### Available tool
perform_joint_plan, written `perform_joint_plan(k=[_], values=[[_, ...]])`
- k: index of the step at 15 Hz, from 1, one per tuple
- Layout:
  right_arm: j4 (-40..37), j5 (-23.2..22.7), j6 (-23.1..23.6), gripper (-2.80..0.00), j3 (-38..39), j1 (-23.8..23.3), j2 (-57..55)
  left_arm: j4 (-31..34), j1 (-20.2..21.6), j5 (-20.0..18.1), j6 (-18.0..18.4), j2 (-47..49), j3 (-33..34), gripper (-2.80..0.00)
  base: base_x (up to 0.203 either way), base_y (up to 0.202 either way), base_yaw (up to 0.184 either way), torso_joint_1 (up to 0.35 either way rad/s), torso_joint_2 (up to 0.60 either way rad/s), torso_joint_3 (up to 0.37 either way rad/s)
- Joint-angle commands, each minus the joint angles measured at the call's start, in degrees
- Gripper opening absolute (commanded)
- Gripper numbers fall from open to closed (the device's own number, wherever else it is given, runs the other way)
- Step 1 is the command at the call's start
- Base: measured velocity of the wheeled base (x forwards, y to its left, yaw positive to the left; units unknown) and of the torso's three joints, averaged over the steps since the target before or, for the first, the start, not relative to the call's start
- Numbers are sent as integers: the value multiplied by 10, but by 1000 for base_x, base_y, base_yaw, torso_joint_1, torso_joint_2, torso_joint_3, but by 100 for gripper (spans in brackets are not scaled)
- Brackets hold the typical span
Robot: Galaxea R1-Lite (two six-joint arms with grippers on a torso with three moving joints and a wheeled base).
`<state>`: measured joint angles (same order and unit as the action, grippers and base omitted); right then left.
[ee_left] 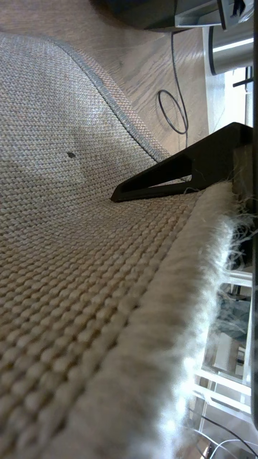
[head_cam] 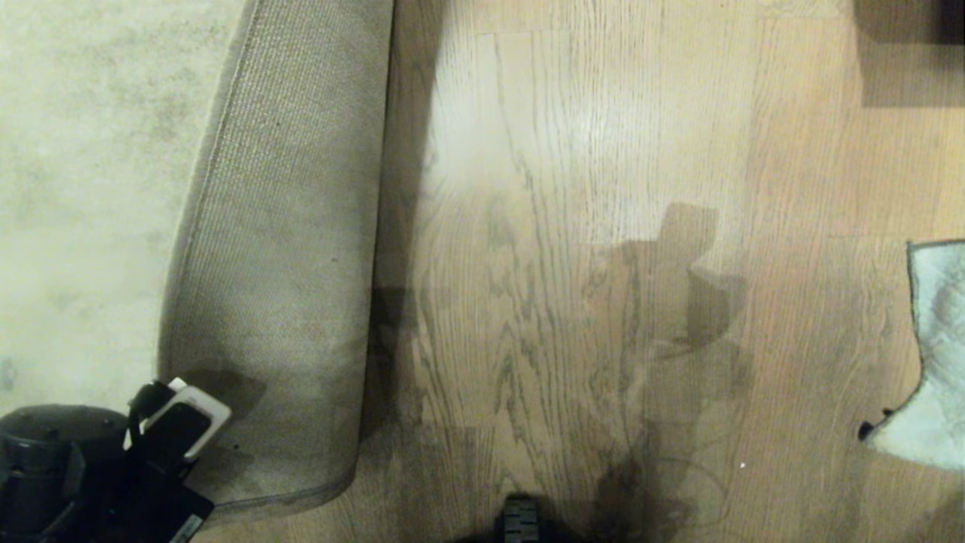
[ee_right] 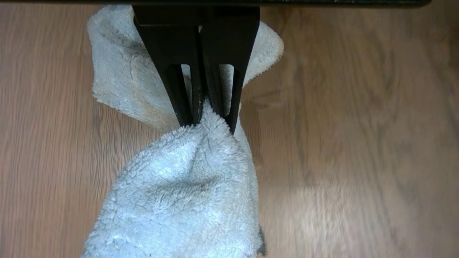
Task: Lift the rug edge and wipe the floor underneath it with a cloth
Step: Wipe the floor under the carpet with a rag
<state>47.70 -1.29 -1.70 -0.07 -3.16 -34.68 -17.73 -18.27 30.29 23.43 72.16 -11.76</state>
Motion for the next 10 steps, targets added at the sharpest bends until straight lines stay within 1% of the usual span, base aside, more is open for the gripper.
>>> perform_joint_plan(k=[1,2,3,4,5,6,10], values=[[-198,0,2,-280,0,14,223,-1,0,2,0,2,3,-280,0,0,0,0,0,0],[-277,0,7,-280,0,20,282,-1,-1,2,0,2,3,-280,0,0,0,0,0,0],[-373,1,16,-280,1,25,321,-1,-1,3,0,2,3,-280,0,0,0,0,0,0],[-432,2,24,-280,1,30,343,-1,-1,3,1,1,3,-280,0,0,0,0,0,0],[-459,2,34,-280,1,34,347,-1,-1,3,1,1,2,-280,0,0,0,0,0,0],[-481,4,34,-280,0,35,346,-2,-2,4,1,0,2,-280,0,0,0,0,0,0],[-480,4,32,-280,1,35,346,-1,-2,6,1,-15,13,-280,0,0,0,0,0,0]])
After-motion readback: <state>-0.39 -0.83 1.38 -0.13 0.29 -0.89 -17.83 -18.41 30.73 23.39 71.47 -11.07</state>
